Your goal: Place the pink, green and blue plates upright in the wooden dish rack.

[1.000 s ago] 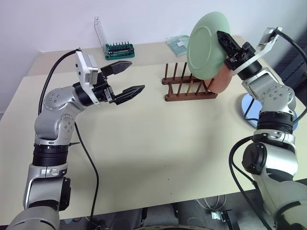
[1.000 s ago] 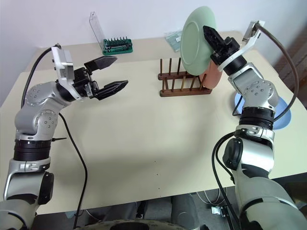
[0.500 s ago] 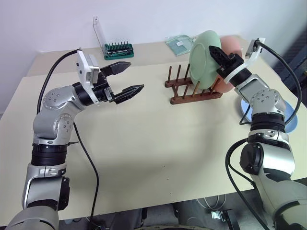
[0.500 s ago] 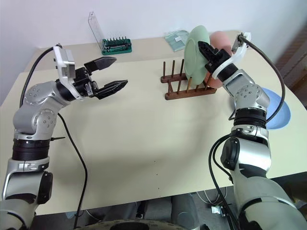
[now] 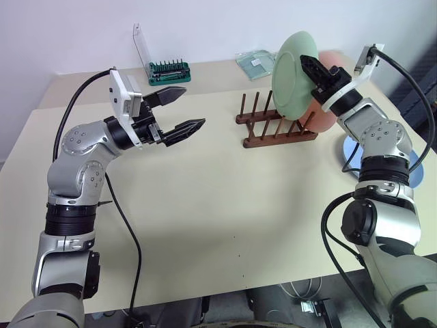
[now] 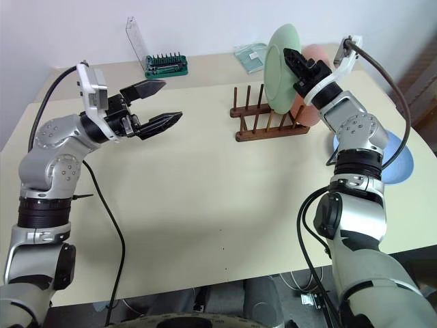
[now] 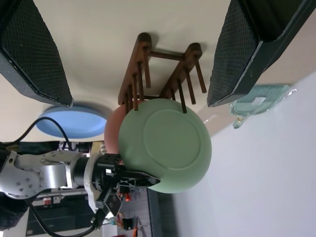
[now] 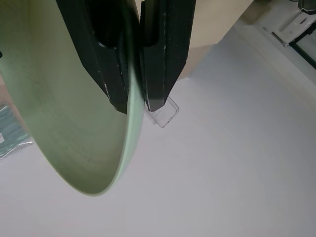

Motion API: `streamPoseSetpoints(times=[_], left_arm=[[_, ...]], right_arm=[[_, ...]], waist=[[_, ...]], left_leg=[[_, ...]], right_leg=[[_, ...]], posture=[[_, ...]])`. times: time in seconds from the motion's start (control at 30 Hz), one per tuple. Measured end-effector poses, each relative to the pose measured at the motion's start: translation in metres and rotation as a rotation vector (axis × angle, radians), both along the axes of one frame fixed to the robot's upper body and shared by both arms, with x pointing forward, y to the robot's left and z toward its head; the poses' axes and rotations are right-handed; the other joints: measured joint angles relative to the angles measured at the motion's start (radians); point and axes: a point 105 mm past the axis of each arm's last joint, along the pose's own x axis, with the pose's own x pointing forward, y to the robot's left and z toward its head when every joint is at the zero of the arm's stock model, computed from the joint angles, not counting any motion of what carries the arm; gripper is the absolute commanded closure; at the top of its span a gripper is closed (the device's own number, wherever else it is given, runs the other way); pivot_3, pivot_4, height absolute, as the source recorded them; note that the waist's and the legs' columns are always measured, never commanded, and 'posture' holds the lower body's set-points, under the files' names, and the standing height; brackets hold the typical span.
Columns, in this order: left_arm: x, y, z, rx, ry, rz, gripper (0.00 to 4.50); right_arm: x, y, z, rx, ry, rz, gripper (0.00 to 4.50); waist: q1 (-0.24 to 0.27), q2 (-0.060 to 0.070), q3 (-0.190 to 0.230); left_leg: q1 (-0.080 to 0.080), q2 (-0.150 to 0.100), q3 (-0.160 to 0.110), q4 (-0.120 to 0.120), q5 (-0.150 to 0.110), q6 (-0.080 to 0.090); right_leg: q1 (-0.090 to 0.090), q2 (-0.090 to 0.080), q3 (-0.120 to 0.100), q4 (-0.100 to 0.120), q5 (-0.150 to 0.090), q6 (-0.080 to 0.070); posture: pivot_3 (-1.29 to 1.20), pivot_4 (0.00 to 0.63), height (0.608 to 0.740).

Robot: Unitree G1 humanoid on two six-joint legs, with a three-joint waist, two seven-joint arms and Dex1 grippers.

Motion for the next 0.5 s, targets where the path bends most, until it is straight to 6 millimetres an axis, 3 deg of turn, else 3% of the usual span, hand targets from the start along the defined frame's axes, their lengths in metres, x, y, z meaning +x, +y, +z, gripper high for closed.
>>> streamPoseSetpoints(times=[0.3, 0.5], left_arm=[[0.000, 0.000, 0.000, -0.001, 0.000, 0.002, 0.04], [0.000, 0.000, 0.000, -0.001, 0.000, 0.003, 0.04]], right_arm=[[0.005, -0.001, -0.018, -0.001, 0.058, -0.016, 4.50], [0.006, 0.000, -0.018, 0.001, 0.053, -0.016, 4.50]], waist=[[0.000, 0.000, 0.000], [-0.001, 0.000, 0.000]], left_leg=[[0.000, 0.000, 0.000, 0.000, 0.000, 0.000], [0.000, 0.000, 0.000, 0.000, 0.000, 0.000]], right_leg=[[0.000, 0.000, 0.000, 0.000, 0.000, 0.000], [0.000, 0.000, 0.000, 0.000, 0.000, 0.000]], posture=[[0.00, 0.150, 0.740], [0.00, 0.150, 0.740]])
